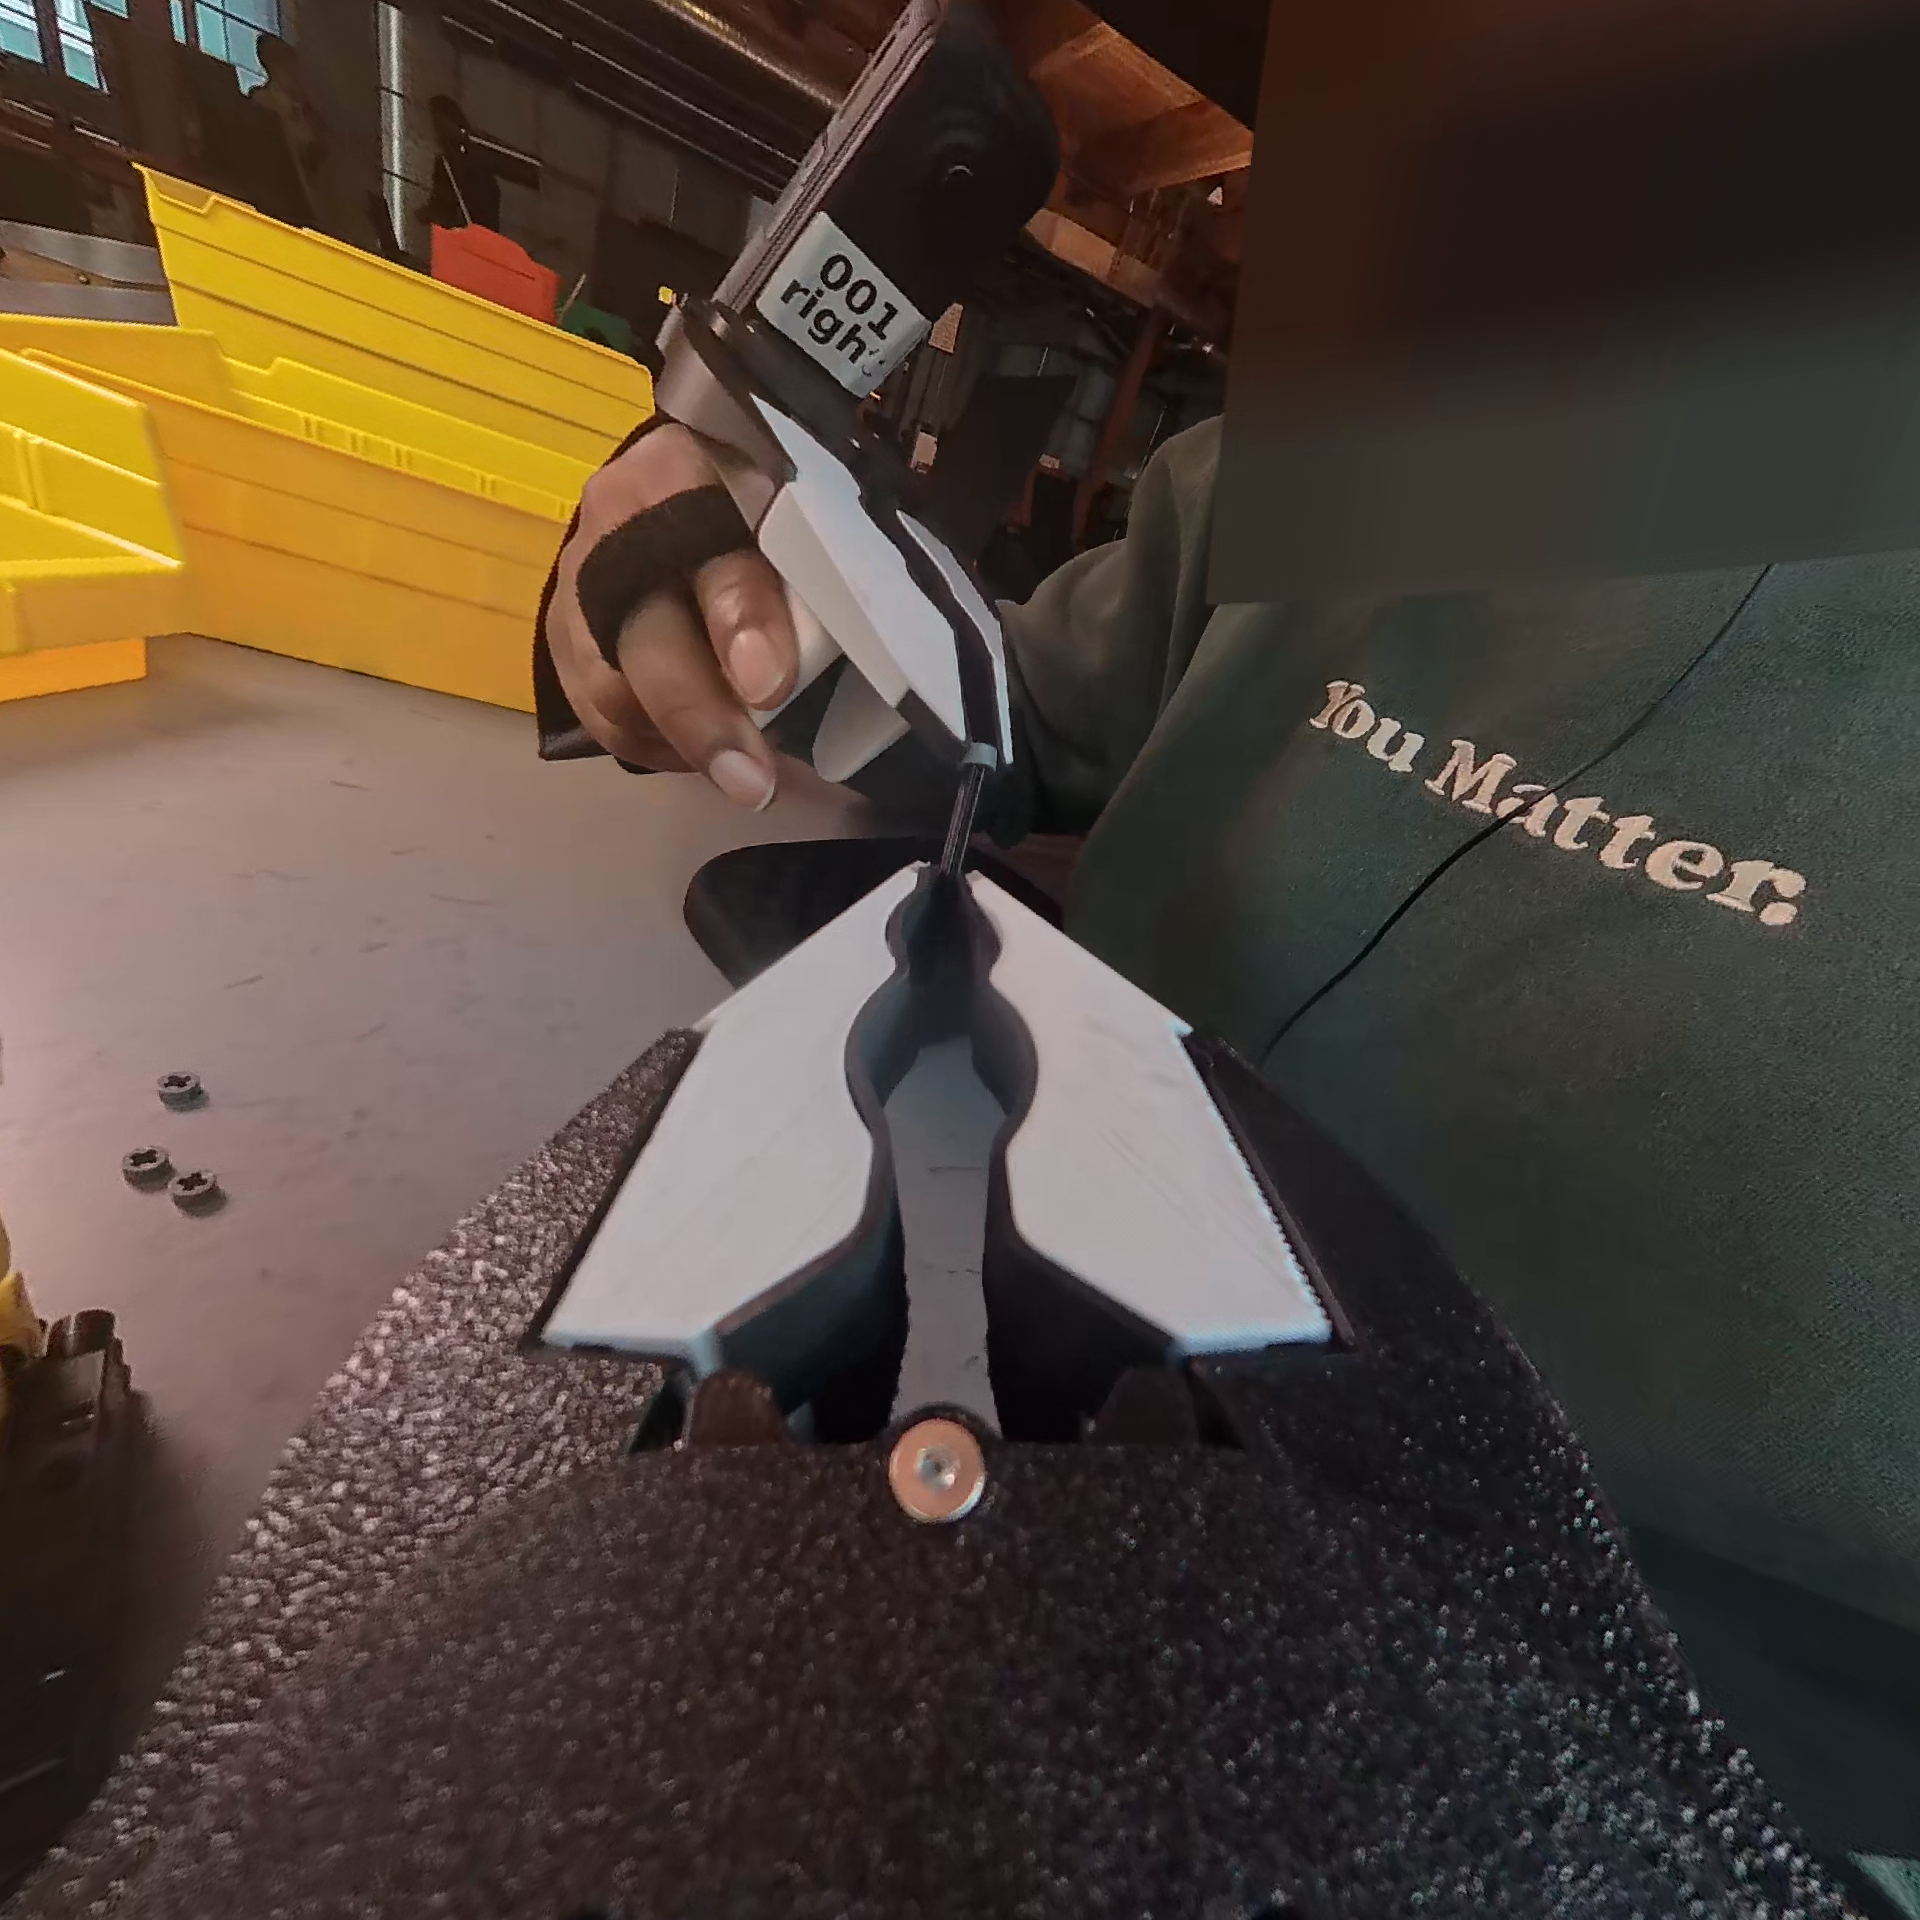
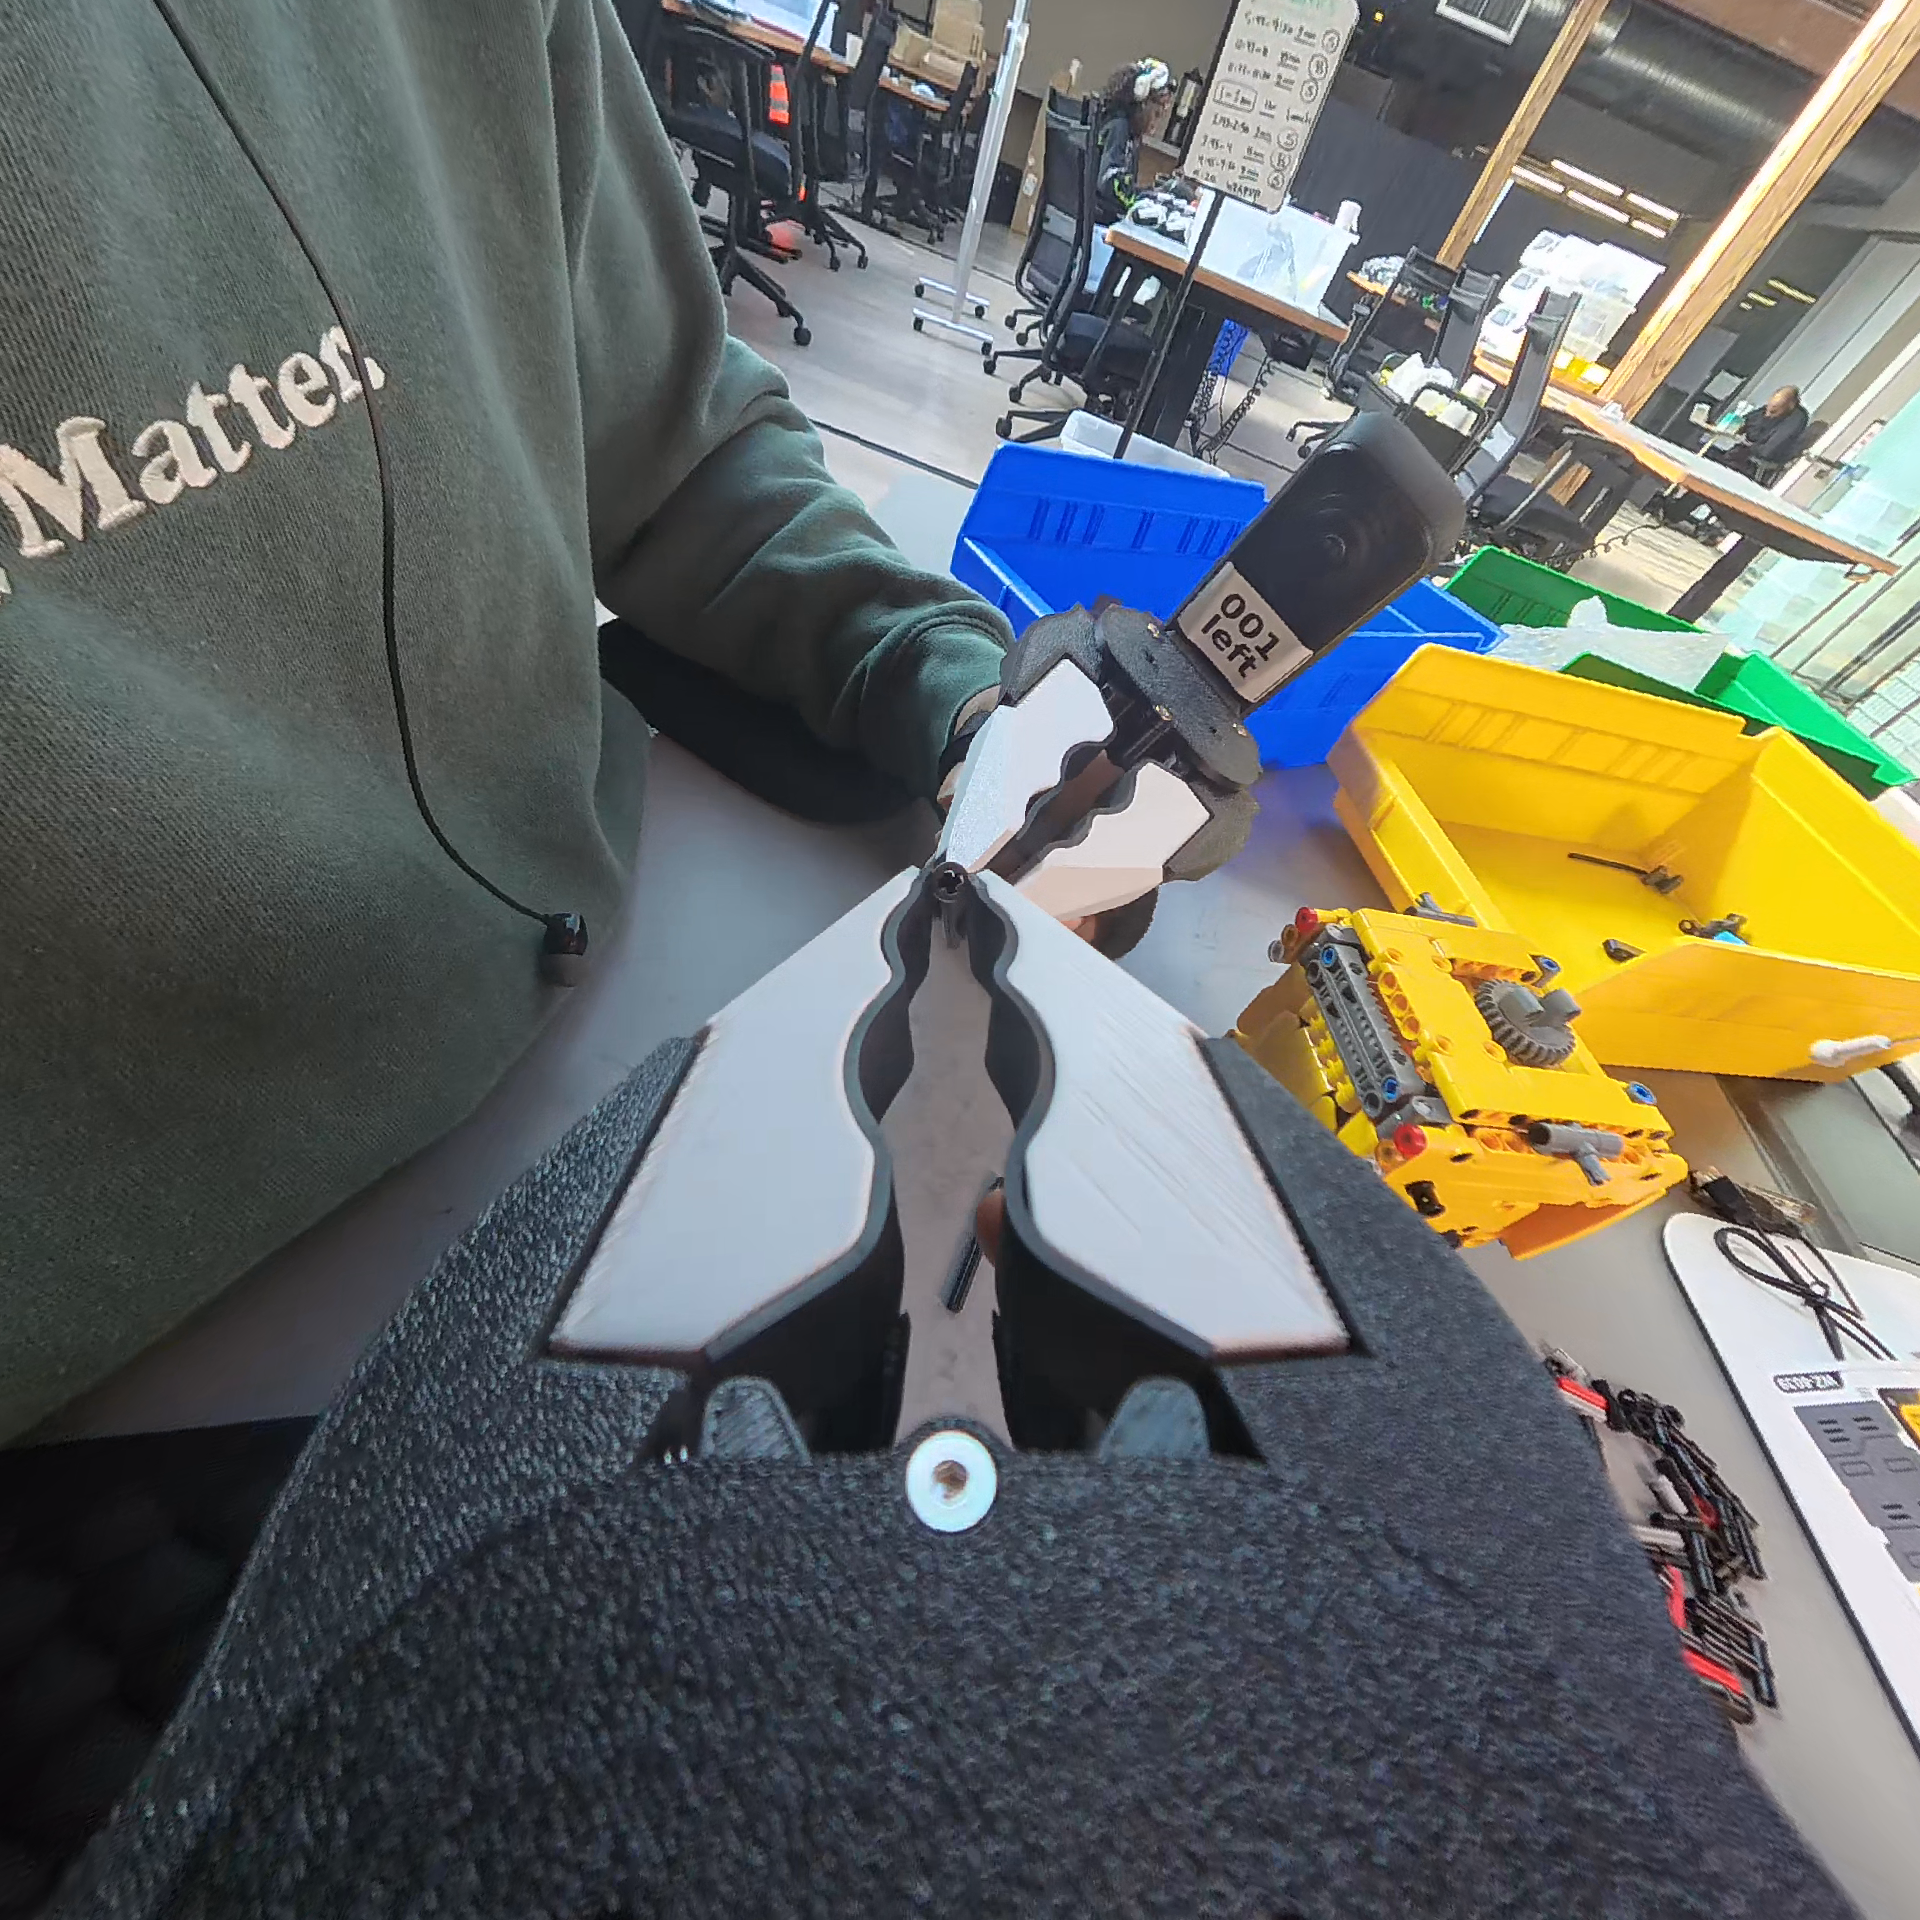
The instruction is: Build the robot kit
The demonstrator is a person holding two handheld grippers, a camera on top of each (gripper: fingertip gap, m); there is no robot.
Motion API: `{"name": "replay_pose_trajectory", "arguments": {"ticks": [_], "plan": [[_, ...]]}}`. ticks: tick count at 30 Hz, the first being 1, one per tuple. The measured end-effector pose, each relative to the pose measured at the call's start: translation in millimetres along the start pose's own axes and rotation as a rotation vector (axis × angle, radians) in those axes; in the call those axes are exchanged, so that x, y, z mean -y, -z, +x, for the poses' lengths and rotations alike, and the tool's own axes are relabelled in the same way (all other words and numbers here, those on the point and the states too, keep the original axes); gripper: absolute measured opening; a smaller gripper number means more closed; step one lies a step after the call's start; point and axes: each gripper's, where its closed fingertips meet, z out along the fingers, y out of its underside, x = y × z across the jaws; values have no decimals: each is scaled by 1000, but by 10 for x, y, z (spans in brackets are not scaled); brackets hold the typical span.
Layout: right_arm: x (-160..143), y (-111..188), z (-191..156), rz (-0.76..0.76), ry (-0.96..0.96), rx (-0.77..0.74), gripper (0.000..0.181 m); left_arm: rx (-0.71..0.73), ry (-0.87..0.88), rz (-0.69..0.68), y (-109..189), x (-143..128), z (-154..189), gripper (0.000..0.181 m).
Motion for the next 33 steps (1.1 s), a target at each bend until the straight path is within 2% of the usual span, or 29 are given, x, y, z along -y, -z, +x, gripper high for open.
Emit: {"name": "replay_pose_trajectory", "arguments": {"ticks": [23, 24, 26, 28, 31, 33], "plan": [[-213, -50, -84, -183, 90, 4, 6, 61, 31, -119, -43, -198, -111, 0], [-244, -62, -91, -200, 100, 6, 6, 69, 40, -121, -44, -201, -129, 0], [-576, -122, -84, -361, 149, -1, 6, 1, 70, -48, -64, -32, -27, 0], [-484, -187, -138, -255, 103, 20, 6, 67, 13, -143, -85, -114, -97, 0], [-493, -97, -38, -289, 115, -7, 6, 101, 12, -118, 8, -78, -130, 0], [-559, -52, -7, -305, 95, -13, 6, 169, -3, -149, 95, -117, -229, 0]]}}
